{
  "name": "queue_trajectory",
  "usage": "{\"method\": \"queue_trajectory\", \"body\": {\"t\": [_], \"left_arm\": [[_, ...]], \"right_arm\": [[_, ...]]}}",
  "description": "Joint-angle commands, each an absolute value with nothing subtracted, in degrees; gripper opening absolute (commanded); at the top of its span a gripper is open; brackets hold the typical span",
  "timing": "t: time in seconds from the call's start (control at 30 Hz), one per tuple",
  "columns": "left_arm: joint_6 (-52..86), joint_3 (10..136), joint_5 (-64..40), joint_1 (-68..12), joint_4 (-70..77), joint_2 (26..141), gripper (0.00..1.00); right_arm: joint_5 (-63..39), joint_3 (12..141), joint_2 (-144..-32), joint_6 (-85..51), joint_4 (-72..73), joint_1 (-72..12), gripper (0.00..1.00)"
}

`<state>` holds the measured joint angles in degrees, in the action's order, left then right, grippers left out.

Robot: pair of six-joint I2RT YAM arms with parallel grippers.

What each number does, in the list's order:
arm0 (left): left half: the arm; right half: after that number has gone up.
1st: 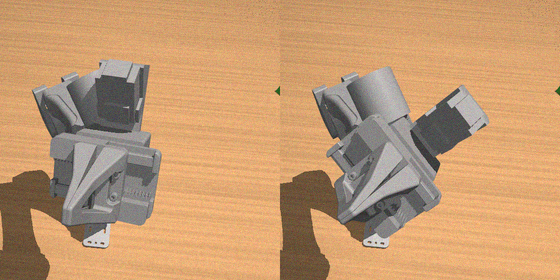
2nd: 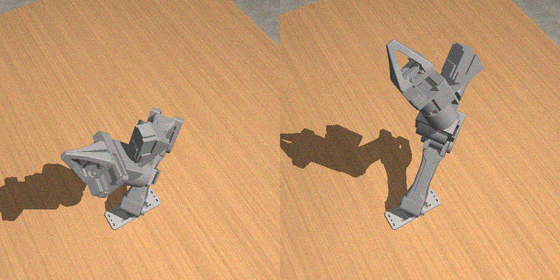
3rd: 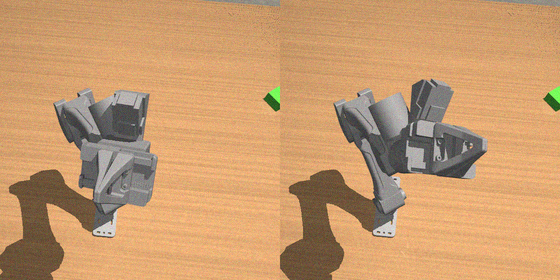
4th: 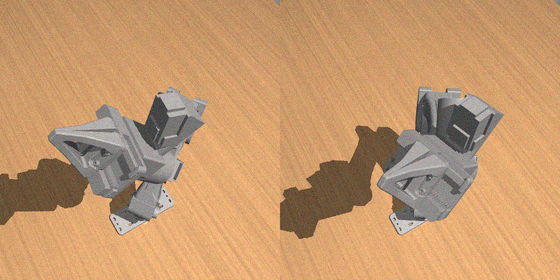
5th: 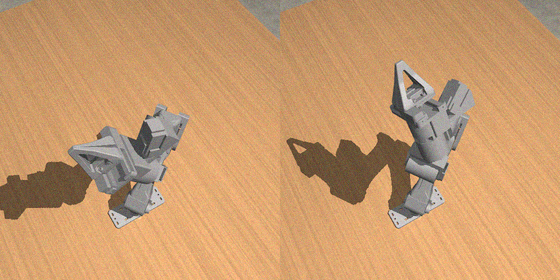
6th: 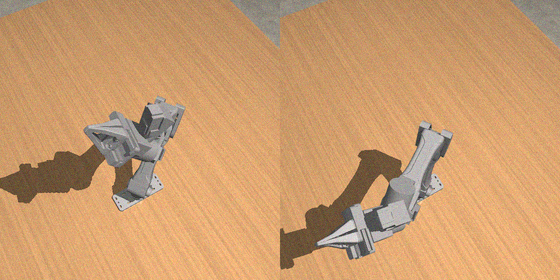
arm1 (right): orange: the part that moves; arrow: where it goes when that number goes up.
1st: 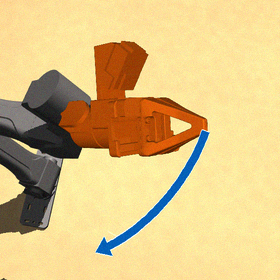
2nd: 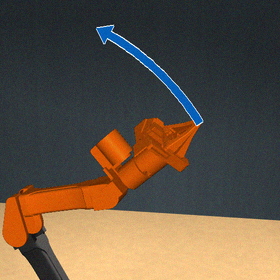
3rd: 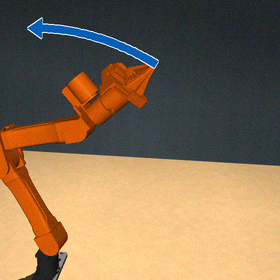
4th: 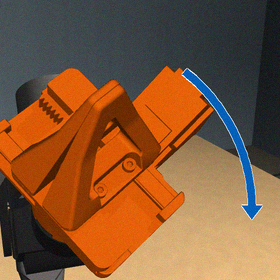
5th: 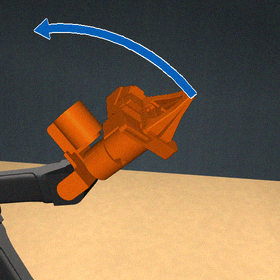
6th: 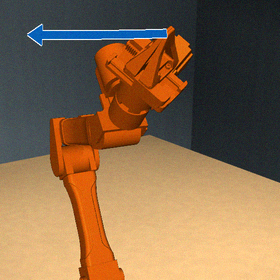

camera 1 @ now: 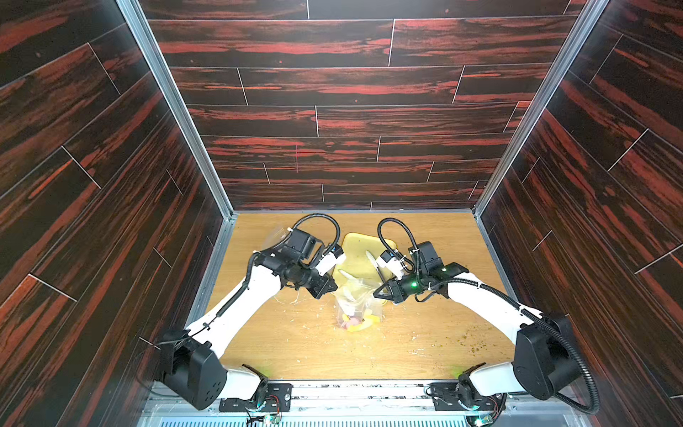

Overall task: Put the cookies into a resealable bag to prevent moisture
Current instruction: Close the ziploc bag at the center of the board.

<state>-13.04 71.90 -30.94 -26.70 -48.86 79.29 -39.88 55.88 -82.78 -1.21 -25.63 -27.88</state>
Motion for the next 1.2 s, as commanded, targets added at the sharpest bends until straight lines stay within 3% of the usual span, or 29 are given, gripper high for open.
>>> {"method": "queue_trajectory", "body": {"t": [0.0, 0.07, 0.1, 0.13, 0.2, 0.23, 0.4, 0.63, 0.83, 1.17], "left_arm": [[-13.31, 73.8, -30.37, -26.9, -54.54, 76.97, 0.0], [-14.0, 72.36, -28.37, -26.98, -54.72, 76.48, 0.01], [-14.23, 71.34, -27.53, -26.92, -54.5, 76.3, 0.24], [-14.46, 70.45, -27.25, -27.01, -54.53, 75.91, 0.39], [-13.66, 67.62, -27.0, -27.11, -51.23, 74.91, 0.55], [-12.75, 66.69, -26.64, -27.19, -49.25, 74.57, 0.57], [-8.86, 63.92, -28.55, -28.7, -42.13, 74.85, 0.58], [-14.66, 60.75, -18.49, -30.76, -39.4, 77.25, 0.57], [-15.01, 60.37, -23.22, -30.76, -29.7, 78.32, 0.53], [-16.65, 60.87, -24.63, -30.74, -31.78, 79.72, 0.28]], "right_arm": [[-40.04, 57.15, -83.19, 1.32, -27.3, -27.69, 0.04], [-40.16, 56.8, -82.9, 1.22, -26.9, -27.69, 0.04], [-40.08, 56.86, -83.01, 1.06, -26.9, -27.62, 0.04], [-39.85, 56.79, -83.18, 1.05, -26.92, -27.6, 0.04], [-39.66, 56.83, -83.66, 1.38, -27.07, -27.52, 0.04], [-39.64, 56.9, -83.86, 1.33, -27.11, -27.51, 0.04], [-39.98, 57.35, -83.79, 1.32, -26.94, -27.51, 0.04], [-40.53, 58.1, -84.55, 1.61, -27.18, -27.51, 0.04], [-40.86, 57.98, -84.64, 1.23, -26.56, -27.54, 0.04], [-41.22, 58.44, -85.41, 1.43, -26.55, -27.52, 0.04]]}}
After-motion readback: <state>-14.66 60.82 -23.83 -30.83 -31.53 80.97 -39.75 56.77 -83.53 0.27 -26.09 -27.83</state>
